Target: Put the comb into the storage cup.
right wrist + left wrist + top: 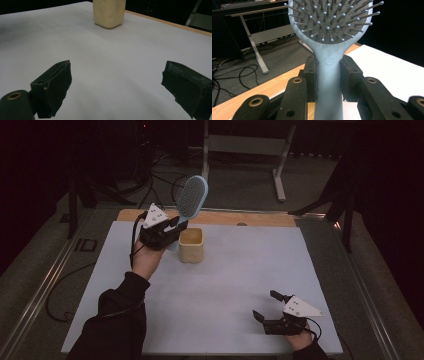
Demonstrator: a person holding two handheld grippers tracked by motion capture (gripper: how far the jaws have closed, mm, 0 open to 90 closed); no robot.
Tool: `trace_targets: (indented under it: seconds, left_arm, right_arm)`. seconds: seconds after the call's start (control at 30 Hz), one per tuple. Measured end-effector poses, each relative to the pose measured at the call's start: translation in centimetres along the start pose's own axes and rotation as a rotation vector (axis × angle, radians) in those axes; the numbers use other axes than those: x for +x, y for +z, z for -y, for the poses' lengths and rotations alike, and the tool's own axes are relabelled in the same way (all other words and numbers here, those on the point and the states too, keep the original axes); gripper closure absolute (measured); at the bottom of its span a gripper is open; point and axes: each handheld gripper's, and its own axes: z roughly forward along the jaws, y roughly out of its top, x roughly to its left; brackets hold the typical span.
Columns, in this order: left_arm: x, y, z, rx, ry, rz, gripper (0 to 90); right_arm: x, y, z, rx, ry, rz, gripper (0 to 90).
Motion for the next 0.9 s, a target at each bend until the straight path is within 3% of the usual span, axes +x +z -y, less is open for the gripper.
trace_targets:
  seconds: [0.4,0.53,0.9]
  left_arm:
    - [0.1,2.5,0.0,-0.070,-0.035,0.000,70.1]
    - [0.3,3.2,0.3,-0.101,-0.064,0.039,70.1]
    - [1.3,5.0,0.7,-0.152,-0.083,0.063,70.1]
  right_arm:
    - [-0.1,-0.1,0.0,-0.005,0.004,-0.001,8.7]
    - [-0.1,-0.1,0.0,-0.008,0.003,-0.001,8.7]
    - [-0.1,-0.1,0.0,-0.012,0.004,-0.005,8.7]
